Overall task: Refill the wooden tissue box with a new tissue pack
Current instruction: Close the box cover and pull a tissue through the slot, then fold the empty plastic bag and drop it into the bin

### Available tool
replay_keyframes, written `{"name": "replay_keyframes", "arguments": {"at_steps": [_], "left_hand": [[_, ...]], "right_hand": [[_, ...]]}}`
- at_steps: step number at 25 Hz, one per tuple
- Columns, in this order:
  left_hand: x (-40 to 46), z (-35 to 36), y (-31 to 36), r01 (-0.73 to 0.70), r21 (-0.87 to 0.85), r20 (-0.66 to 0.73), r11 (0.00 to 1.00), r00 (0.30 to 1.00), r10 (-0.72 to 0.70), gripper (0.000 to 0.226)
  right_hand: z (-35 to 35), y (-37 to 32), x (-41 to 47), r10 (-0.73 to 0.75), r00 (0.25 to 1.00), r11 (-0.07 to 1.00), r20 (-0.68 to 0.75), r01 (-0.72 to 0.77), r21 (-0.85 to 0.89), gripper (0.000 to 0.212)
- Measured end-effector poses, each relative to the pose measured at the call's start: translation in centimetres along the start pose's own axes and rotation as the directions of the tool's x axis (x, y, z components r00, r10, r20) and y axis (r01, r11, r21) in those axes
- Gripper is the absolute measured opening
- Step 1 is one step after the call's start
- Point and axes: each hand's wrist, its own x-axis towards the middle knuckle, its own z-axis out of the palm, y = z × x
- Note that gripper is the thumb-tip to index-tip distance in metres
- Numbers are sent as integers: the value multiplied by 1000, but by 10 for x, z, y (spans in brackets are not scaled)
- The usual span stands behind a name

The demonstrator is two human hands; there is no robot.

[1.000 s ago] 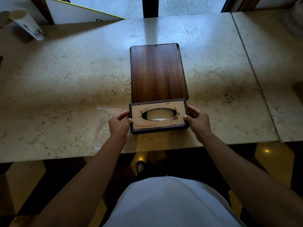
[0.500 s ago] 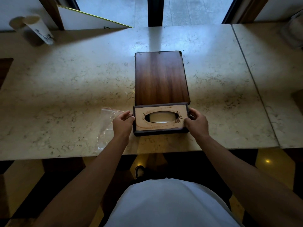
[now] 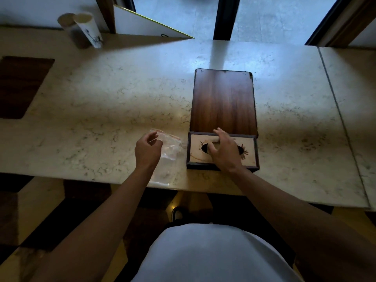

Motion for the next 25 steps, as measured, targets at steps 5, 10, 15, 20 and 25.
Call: {"name": "replay_keyframes", "arguments": {"at_steps": [5,10,15,20,25], "left_hand": [[13,-38,-29,107,100,-67,989,993,-101,42],[31,-49,-55,187,247,-1,951,981,-193,48],[45,-44,-68,220,300,107,928,959,-262,54],[57,-47,-73,358,88,176,929,913,-369,21],[52,-63,-72,445,-78,248,892,876,-415,6]], "right_hand": [[41,-51,3,-159,980,987,116,160,4,43],[85,-84,0,-94,970,984,226,125,-127,32],[116,-89,-8,151,943,961,296,-69,-269,14],[121,-91,-2,305,918,951,253,-306,-33,37],[119,-90,1,295,944,939,146,-315,137,31]]}}
